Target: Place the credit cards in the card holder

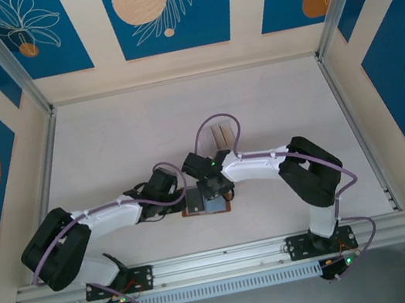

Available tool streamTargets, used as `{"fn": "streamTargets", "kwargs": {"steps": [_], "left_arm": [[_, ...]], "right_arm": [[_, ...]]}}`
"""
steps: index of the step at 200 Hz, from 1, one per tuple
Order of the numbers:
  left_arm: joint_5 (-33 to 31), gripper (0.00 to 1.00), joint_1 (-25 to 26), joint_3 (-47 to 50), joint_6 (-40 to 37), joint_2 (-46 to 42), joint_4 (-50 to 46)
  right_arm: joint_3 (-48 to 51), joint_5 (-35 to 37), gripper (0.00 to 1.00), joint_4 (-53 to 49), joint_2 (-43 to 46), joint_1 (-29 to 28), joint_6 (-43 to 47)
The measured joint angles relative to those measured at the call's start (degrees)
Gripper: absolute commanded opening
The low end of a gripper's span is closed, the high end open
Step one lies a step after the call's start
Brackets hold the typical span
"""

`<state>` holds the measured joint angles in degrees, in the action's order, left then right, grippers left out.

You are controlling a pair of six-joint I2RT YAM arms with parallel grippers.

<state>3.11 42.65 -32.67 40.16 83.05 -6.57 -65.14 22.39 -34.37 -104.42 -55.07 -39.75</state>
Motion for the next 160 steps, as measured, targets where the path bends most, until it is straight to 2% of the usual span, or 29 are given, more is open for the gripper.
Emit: {"fn": "streamTargets", "kwargs": {"steps": [33, 92, 133, 160], "left_arm": [[0.0, 0.14, 0.0, 0.0, 0.0, 0.0, 0.0], [0.02, 0.14, 0.0, 0.09, 0.0, -0.04, 0.15], [-0.2, 0.14, 0.24, 0.28, -0.02, -0.11, 0.57], [-0.76, 0.14, 0.63, 0.28, 0.0, -0.11, 0.66]], "right_arm": [[-0.11, 0.42, 0.1, 0.44, -0.07, -0.31, -1.46], [-1.77, 0.9, 0.08, -1.86, -0.04, -0.44, -1.09], [-7.02, -1.66, 0.16, -4.94, -0.44, -0.44, -0.11], [-10.62, -4.72, 0.27, -4.79, -2.03, -0.44, -0.26]]}}
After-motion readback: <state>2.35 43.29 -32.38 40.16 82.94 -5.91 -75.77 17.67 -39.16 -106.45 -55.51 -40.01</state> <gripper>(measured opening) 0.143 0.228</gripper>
